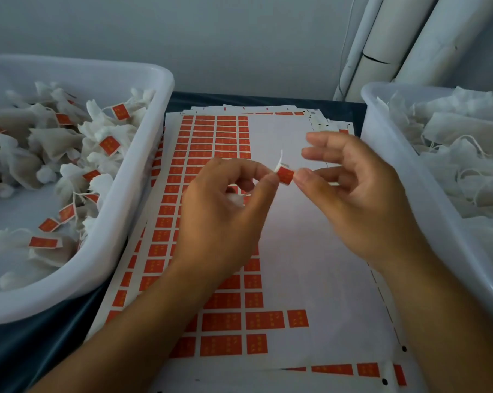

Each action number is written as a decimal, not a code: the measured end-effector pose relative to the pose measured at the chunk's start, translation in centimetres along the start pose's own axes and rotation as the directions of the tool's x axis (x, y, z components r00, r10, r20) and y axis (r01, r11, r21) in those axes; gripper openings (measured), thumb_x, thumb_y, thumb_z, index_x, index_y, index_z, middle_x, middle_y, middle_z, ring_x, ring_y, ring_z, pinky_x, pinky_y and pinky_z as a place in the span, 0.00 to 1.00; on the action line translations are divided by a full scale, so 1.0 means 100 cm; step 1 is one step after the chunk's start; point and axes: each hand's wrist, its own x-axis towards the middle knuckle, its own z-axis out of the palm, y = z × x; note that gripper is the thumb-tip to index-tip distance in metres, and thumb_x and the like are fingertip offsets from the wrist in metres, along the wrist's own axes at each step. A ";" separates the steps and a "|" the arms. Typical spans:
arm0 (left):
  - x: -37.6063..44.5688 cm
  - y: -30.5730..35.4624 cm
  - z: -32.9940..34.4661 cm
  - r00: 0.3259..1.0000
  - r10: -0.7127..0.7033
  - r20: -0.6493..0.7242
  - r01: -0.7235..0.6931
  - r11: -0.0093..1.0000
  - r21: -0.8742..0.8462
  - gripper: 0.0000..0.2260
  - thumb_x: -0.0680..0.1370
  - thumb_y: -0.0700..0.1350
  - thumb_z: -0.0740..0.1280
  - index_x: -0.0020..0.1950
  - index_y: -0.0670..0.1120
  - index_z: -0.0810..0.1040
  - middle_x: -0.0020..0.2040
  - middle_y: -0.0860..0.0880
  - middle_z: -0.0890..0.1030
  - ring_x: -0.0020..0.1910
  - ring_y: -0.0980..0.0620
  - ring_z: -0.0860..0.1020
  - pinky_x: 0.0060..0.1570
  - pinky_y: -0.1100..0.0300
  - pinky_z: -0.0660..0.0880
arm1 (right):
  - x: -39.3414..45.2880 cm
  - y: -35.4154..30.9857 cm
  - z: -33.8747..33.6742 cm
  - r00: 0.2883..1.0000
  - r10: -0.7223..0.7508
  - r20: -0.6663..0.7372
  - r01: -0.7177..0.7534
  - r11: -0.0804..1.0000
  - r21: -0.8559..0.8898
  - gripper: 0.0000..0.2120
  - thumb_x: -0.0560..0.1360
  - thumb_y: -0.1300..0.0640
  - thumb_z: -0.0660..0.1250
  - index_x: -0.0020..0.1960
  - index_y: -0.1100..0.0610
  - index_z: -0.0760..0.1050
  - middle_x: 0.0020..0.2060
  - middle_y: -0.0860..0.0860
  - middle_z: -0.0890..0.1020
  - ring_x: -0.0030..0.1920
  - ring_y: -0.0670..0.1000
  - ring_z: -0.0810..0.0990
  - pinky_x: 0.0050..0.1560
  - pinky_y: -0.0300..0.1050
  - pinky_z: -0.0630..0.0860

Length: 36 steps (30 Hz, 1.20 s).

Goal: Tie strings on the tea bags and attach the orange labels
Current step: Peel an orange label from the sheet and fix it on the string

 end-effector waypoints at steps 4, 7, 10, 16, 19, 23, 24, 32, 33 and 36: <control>0.000 0.001 -0.003 0.973 -0.130 0.190 0.179 0.946 -0.270 0.07 0.80 0.50 0.69 0.42 0.53 0.82 0.31 0.57 0.79 0.28 0.59 0.77 0.28 0.69 0.73 | 0.000 0.002 0.002 0.983 0.042 0.180 -0.074 0.982 0.174 0.22 0.73 0.40 0.67 0.65 0.44 0.77 0.54 0.40 0.85 0.55 0.44 0.85 0.53 0.41 0.83; -0.001 0.002 -0.003 0.953 -0.125 0.277 0.217 0.917 -0.333 0.08 0.81 0.48 0.68 0.43 0.50 0.83 0.29 0.58 0.78 0.26 0.62 0.75 0.27 0.71 0.71 | -0.001 0.000 0.006 0.976 0.012 0.216 -0.066 0.967 0.246 0.16 0.75 0.44 0.67 0.60 0.47 0.81 0.47 0.43 0.87 0.50 0.47 0.86 0.47 0.36 0.82; -0.003 0.003 -0.001 0.945 -0.103 0.309 0.221 0.900 -0.376 0.08 0.80 0.48 0.69 0.43 0.49 0.83 0.29 0.57 0.78 0.26 0.62 0.76 0.27 0.72 0.71 | -0.002 0.001 0.007 0.978 -0.006 0.206 -0.047 0.967 0.251 0.11 0.76 0.45 0.68 0.55 0.47 0.83 0.45 0.45 0.87 0.47 0.49 0.86 0.44 0.38 0.82; -0.004 -0.003 0.000 0.942 -0.063 0.329 0.180 0.924 -0.338 0.02 0.79 0.50 0.71 0.50 0.55 0.81 0.44 0.56 0.81 0.40 0.57 0.81 0.38 0.67 0.79 | -0.001 0.000 0.007 0.999 -0.021 0.037 0.012 0.974 0.226 0.09 0.76 0.46 0.68 0.50 0.49 0.83 0.39 0.46 0.86 0.42 0.50 0.86 0.42 0.37 0.82; -0.004 -0.007 0.002 0.927 -0.044 0.373 0.129 0.970 -0.206 0.10 0.78 0.49 0.73 0.56 0.60 0.77 0.52 0.60 0.79 0.48 0.59 0.80 0.44 0.70 0.79 | 0.000 -0.002 0.007 0.997 -0.043 -0.064 0.052 0.988 0.146 0.08 0.78 0.46 0.67 0.49 0.48 0.82 0.39 0.44 0.85 0.41 0.49 0.85 0.42 0.36 0.81; -0.001 -0.012 0.005 0.932 -0.071 0.356 0.130 0.981 -0.143 0.14 0.78 0.46 0.73 0.62 0.57 0.77 0.58 0.59 0.79 0.53 0.58 0.79 0.46 0.73 0.78 | 0.001 -0.008 0.013 0.986 -0.129 -0.110 0.128 0.992 -0.012 0.07 0.80 0.47 0.66 0.49 0.48 0.80 0.40 0.42 0.83 0.42 0.47 0.84 0.42 0.32 0.79; 0.000 -0.013 0.004 0.936 -0.073 0.344 0.132 0.980 -0.150 0.14 0.78 0.46 0.73 0.62 0.56 0.77 0.58 0.59 0.79 0.54 0.58 0.79 0.46 0.74 0.77 | 0.002 -0.010 0.015 0.982 -0.147 -0.118 0.145 0.989 -0.029 0.07 0.80 0.48 0.66 0.49 0.48 0.80 0.39 0.41 0.83 0.42 0.47 0.83 0.42 0.32 0.79; 0.002 -0.014 -0.002 0.956 -0.134 0.262 0.196 0.953 -0.231 0.29 0.72 0.58 0.77 0.69 0.61 0.68 0.65 0.59 0.75 0.57 0.59 0.78 0.49 0.65 0.80 | 0.026 -0.072 0.020 0.954 -0.276 -0.116 0.284 0.957 0.057 0.06 0.81 0.42 0.66 0.51 0.40 0.81 0.41 0.44 0.85 0.42 0.50 0.86 0.42 0.41 0.83; 0.004 -0.016 -0.002 0.946 -0.152 0.286 0.223 0.946 -0.235 0.31 0.72 0.59 0.77 0.69 0.62 0.66 0.66 0.59 0.74 0.57 0.60 0.77 0.47 0.67 0.77 | 0.031 -0.086 0.023 0.948 -0.307 -0.086 0.314 0.946 0.084 0.07 0.81 0.41 0.66 0.52 0.40 0.81 0.41 0.47 0.85 0.42 0.52 0.86 0.43 0.45 0.84; 0.006 -0.020 0.000 0.933 -0.190 0.305 0.246 0.956 -0.158 0.33 0.73 0.58 0.77 0.72 0.63 0.62 0.68 0.57 0.73 0.55 0.61 0.75 0.44 0.68 0.74 | 0.041 -0.125 0.038 0.924 -0.382 0.019 0.374 0.911 0.173 0.08 0.81 0.42 0.66 0.52 0.43 0.81 0.41 0.48 0.85 0.42 0.53 0.86 0.43 0.44 0.83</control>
